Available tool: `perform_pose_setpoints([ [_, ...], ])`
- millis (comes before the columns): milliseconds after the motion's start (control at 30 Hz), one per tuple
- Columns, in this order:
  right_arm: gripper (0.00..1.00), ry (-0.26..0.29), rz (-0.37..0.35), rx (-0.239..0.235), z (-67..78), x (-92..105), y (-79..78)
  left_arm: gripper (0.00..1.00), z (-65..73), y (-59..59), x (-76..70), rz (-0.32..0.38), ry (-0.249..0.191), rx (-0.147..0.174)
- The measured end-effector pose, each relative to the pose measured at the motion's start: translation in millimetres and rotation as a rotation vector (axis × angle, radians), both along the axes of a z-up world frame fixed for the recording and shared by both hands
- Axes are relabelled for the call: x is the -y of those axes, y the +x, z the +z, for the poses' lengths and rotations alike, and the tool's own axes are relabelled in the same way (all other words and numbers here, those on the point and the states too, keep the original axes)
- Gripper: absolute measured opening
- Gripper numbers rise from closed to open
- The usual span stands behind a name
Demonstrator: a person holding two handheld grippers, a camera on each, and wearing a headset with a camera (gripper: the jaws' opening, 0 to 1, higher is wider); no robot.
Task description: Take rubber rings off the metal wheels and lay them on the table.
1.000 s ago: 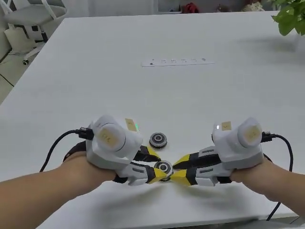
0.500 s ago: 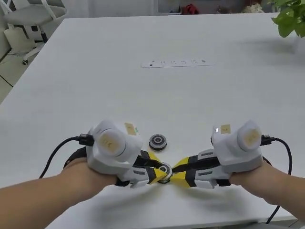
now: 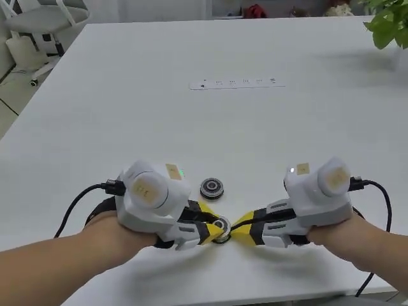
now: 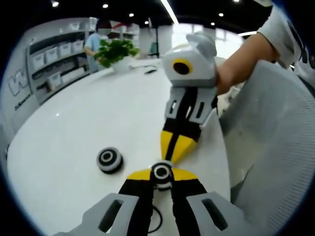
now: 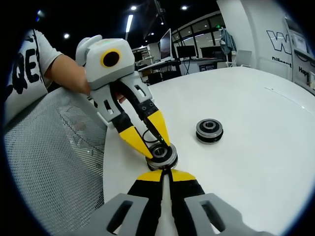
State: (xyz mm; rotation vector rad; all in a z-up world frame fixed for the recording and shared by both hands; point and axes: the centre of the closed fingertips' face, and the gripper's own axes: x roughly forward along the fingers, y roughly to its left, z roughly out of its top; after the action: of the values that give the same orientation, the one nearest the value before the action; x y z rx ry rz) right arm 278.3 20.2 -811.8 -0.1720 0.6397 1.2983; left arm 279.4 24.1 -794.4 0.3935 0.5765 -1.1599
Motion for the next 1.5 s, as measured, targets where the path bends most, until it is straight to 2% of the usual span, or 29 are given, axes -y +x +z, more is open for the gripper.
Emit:
perform_pose_setpoints([
  [100, 0.0, 0.039, -0.064, -0.079, 0.1, 0.3, 3.7, 0.13, 0.0, 0.1, 0.1, 0.003, 0.002, 0.003],
  [233, 0.0, 0.068, -0.101, -0.126, -0.7, 2.3, 6.6, 0.13, 0.0, 0.2, 0.4, 0.008, 0.006, 0.012],
  [333, 0.0, 0.113, -0.153, -0.198, 2.1, 2.8, 6.4, 0.13, -0.1, 0.6, 1.1, 0.007, 0.001, 0.014],
  [433, 0.0, 0.135, -0.185, -0.22, 3.3, 7.3, 10.7, 0.13, -0.3, 0.7, 2.1, 0.008, 0.002, 0.018],
  [667, 0.0, 0.167, -0.218, -0.258, 6.4, 9.6, 9.8, 0.12, -0.2, 1.2, 3.2, 0.007, 0.003, 0.021],
  [733, 0.0, 0.212, -0.248, -0.262, 12.7, 9.4, 15.0, 0.12, -0.2, 1.1, 3.4, 0.007, 0.004, 0.022],
  [767, 0.0, 0.232, -0.251, -0.292, 16.5, 8.7, 13.9, 0.12, -0.2, 0.9, 3.4, 0.008, 0.005, 0.023],
  [867, 0.0, 0.218, -0.249, -0.279, 16.2, 7.7, 8.9, 0.12, -0.2, 0.8, 3.4, 0.01, 0.007, 0.024],
  [967, 0.0, 0.247, -0.265, -0.324, 20.8, 6.0, 4.9, 0.12, -0.3, 1.0, 3.3, 0.011, 0.006, 0.024],
  [1133, 0.0, 0.249, -0.271, -0.338, 22.6, 4.8, 1.7, 0.12, -0.5, 0.8, 3.6, 0.015, 0.011, 0.025],
  [1200, 0.0, 0.238, -0.266, -0.32, 23.5, 4.2, 0.0, 0.12, -0.6, 0.9, 3.4, 0.015, 0.012, 0.025],
  [1400, 0.0, 0.235, -0.263, -0.314, 23.6, 4.0, -0.2, 0.12, -0.8, 0.7, 3.5, 0.017, 0.021, 0.026],
  [1500, 0.0, 0.22, -0.249, -0.284, 25.0, 2.6, -1.6, 0.12, -0.7, 0.5, 3.5, 0.02, 0.027, 0.026],
])
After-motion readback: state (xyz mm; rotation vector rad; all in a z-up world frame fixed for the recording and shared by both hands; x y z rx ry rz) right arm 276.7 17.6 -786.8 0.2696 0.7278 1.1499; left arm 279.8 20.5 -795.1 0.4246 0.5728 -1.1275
